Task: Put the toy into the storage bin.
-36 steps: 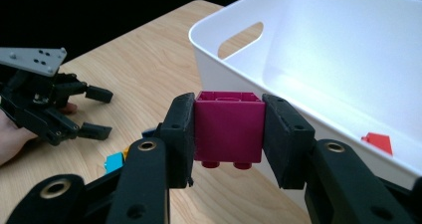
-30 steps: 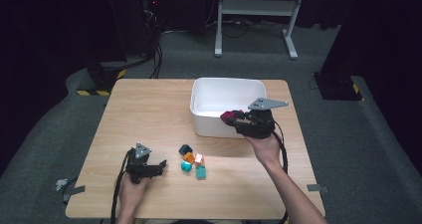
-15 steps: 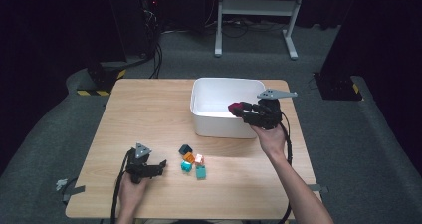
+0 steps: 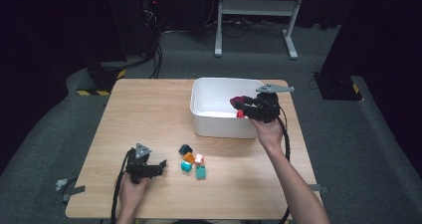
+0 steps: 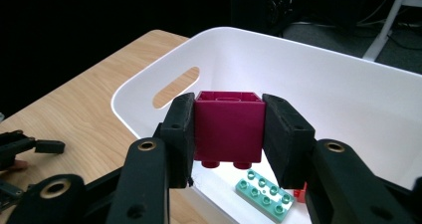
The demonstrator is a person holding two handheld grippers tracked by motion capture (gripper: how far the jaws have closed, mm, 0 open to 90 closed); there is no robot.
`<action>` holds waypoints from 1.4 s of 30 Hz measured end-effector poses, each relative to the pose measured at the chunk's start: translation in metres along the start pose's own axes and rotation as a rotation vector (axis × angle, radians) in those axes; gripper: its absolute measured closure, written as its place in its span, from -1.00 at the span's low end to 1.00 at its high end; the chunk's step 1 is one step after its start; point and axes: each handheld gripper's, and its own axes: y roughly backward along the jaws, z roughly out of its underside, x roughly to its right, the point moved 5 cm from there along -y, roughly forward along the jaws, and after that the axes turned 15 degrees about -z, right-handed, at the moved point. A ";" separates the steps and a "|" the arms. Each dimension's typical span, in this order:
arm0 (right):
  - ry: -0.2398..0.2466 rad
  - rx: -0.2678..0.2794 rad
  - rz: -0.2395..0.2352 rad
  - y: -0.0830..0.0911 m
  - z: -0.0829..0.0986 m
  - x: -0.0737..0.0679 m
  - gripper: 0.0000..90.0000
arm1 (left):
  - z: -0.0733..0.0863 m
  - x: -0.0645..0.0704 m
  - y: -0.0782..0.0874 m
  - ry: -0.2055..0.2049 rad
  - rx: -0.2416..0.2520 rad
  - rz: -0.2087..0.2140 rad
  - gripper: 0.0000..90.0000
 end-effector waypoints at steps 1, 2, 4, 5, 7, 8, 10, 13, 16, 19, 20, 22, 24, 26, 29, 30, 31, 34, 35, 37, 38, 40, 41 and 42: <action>-0.005 -0.004 0.004 -0.001 0.001 0.002 0.30 | 0.000 0.000 0.000 0.000 0.000 0.000 -0.71; -0.011 -0.010 0.013 -0.003 0.002 0.005 0.30 | 0.000 0.000 0.000 0.000 0.000 0.000 -0.71; -0.016 -0.013 0.025 -0.005 0.003 0.008 0.30 | 0.000 0.000 0.000 0.000 0.000 0.000 -0.71; -0.018 -0.013 0.029 -0.006 0.003 0.010 0.30 | 0.000 0.000 0.000 0.000 0.000 0.000 -0.71; -0.023 -0.016 0.037 -0.008 0.004 0.012 0.30 | 0.000 0.000 0.000 0.000 0.000 0.000 -0.71; -0.026 -0.021 0.041 -0.008 0.004 0.013 0.30 | 0.000 0.000 0.000 0.000 0.000 0.000 -0.71; -0.029 -0.030 0.050 -0.011 0.005 0.016 0.30 | 0.000 0.000 0.000 0.001 0.000 0.000 -0.71; -0.037 -0.038 0.055 -0.014 0.007 0.020 0.30 | 0.000 0.000 0.000 0.001 0.000 0.000 -0.71; -0.037 -0.050 0.063 -0.018 0.008 0.022 0.30 | 0.000 0.000 0.000 0.000 0.000 0.000 -0.71; -0.040 -0.054 0.065 -0.020 0.009 0.023 0.30 | 0.000 0.000 0.000 0.001 0.000 0.000 -0.71; -0.042 -0.057 0.067 -0.021 0.009 0.023 0.30 | 0.000 0.000 0.000 0.000 0.000 0.000 -0.71; -0.049 -0.066 0.075 -0.024 0.011 0.026 0.29 | 0.000 0.000 0.000 0.001 0.000 0.000 -0.71; -0.049 -0.070 0.083 -0.025 0.012 0.027 0.29 | 0.000 0.000 0.000 0.001 0.000 0.000 -0.71; -0.050 -0.073 0.087 -0.026 0.012 0.027 0.24 | 0.000 0.000 0.000 0.000 0.000 0.000 -0.71; -0.049 -0.081 0.108 -0.028 0.014 0.029 0.03 | 0.000 0.000 0.000 0.001 0.000 0.000 -0.71; -0.051 -0.082 0.111 -0.028 0.014 0.029 0.00 | 0.000 0.000 0.000 0.001 0.000 0.000 -0.71; -0.052 -0.081 0.112 -0.027 0.014 0.030 -0.02 | 0.000 0.000 0.000 0.001 0.000 0.000 -0.71; -0.057 -0.075 0.114 -0.026 0.014 0.030 -0.06 | 0.000 0.000 0.000 0.001 0.000 0.000 -0.71; -0.056 -0.068 0.112 -0.024 0.014 0.030 -0.08 | 0.000 0.000 0.000 0.002 0.000 0.000 -0.71; -0.051 -0.061 0.108 -0.021 0.013 0.027 -0.10 | 0.000 0.000 0.000 0.001 0.000 0.000 -0.71; -0.045 -0.059 0.104 -0.020 0.012 0.026 -0.10 | 0.000 0.000 0.000 0.002 0.000 0.000 -0.71; -0.036 -0.053 0.095 -0.017 0.011 0.022 -0.11 | 0.000 0.000 0.000 0.001 0.000 0.000 -0.71; -0.033 -0.049 0.090 -0.016 0.010 0.020 -0.11 | 0.000 0.000 0.000 0.001 0.000 0.000 -0.71; -0.028 -0.043 0.087 -0.014 0.009 0.018 -0.11 | 0.000 0.000 0.000 0.001 0.000 0.000 -0.71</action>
